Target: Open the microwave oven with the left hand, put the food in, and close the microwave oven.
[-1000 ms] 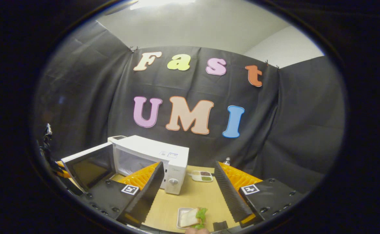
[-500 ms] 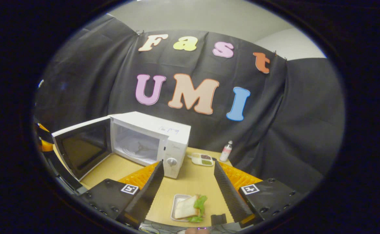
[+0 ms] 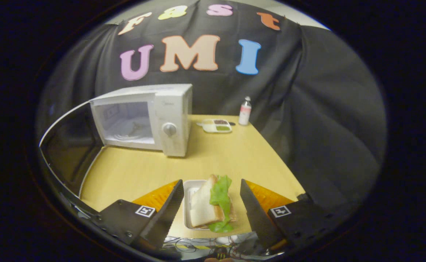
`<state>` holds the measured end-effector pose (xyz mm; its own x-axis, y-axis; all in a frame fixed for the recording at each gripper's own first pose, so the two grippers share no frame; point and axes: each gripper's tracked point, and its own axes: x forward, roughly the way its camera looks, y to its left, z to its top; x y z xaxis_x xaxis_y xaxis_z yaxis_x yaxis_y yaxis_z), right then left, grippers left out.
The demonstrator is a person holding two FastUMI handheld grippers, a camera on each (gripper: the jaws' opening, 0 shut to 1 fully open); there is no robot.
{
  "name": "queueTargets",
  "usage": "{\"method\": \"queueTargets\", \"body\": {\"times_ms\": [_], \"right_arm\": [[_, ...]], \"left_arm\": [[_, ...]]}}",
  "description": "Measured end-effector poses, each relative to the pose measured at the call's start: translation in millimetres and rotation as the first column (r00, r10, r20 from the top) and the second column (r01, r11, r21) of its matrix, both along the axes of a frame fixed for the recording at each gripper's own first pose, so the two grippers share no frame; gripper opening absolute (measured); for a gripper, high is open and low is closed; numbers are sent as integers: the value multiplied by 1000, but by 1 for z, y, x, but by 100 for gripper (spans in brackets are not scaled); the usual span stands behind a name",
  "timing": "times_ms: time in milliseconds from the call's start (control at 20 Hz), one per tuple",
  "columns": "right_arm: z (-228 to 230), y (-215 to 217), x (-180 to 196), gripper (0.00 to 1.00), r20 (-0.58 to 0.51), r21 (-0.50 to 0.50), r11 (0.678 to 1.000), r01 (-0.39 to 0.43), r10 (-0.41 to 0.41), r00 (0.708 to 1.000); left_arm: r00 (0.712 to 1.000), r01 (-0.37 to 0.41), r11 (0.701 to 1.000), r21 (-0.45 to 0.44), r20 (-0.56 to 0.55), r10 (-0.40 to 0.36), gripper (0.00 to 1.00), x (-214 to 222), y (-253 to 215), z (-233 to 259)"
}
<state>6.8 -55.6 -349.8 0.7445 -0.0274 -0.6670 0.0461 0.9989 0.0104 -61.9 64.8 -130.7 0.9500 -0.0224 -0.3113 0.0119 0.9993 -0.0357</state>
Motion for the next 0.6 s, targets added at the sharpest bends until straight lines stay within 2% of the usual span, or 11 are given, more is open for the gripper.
{"method": "queueTargets", "body": {"times_ms": [150, 300, 400, 450, 550, 600], "right_arm": [[-42, -4, -10, 99, -113, 26, 999, 47, -44, 993], [-61, 2, -16, 99, -157, 48, 998, 41, -33, 987], [-62, 4, -17, 78, -154, 30, 999, 15, -10, 988], [-63, 6, -17, 78, -162, 15, 1000, -8, 11, 987], [-63, 13, -18, 66, -191, 10, 999, -36, 37, 981], [-62, 21, -20, 60, -213, 50, 997, -55, 64, 975]], "left_arm": [[999, 33, 998, -53, 3, -33, 92, 1, -23, 5], [999, 42, 997, -70, 6, -42, 92, 4, -29, 6], [999, 44, 996, -74, -3, -44, 92, 5, -30, 4], [999, 46, 996, -71, 0, -46, 92, 8, -30, 5], [998, 57, 996, -62, 6, -57, 92, 11, -32, 8], [998, 62, 996, -56, 7, -62, 92, 13, -33, 8]]}}
